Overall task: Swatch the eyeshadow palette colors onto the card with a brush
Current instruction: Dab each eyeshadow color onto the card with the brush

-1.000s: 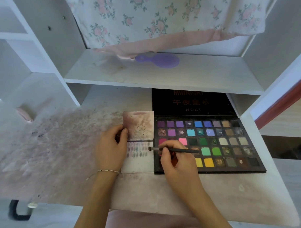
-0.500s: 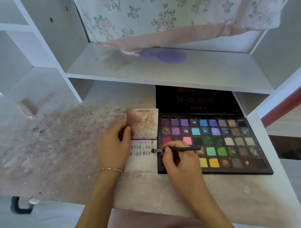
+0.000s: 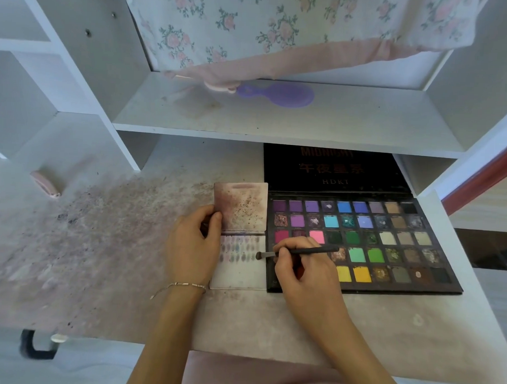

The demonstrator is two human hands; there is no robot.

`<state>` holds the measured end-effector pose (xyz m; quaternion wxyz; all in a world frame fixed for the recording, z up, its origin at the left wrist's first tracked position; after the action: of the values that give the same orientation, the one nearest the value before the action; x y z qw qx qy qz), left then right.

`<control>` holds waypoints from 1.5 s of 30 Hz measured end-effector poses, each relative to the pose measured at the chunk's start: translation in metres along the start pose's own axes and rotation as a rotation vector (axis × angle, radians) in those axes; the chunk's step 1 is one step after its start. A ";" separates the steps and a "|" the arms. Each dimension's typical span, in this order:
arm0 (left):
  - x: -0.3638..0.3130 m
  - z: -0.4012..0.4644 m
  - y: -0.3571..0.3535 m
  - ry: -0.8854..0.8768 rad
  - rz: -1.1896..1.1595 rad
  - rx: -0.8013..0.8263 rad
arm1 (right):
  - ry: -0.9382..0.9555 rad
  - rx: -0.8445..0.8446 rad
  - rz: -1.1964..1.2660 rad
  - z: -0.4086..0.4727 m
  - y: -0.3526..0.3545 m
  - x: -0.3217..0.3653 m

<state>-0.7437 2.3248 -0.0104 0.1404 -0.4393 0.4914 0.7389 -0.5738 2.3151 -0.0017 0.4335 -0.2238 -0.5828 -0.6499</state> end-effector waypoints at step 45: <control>-0.002 -0.001 0.002 -0.002 0.005 0.001 | -0.181 -0.117 0.596 -0.029 0.046 -0.016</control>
<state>-0.7431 2.3241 -0.0077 0.1391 -0.4371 0.4926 0.7395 -0.5211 2.2952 0.0048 0.5378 -0.4662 -0.4895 -0.5038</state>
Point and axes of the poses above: each hand's wrist, its own z-axis towards the middle knuckle, its own y-axis out of the back of the hand, x = y × z, the point moved 2 cm from there along z, towards the middle knuckle, and after that the axes turned 2 degrees about y, right-handed, at the moved point
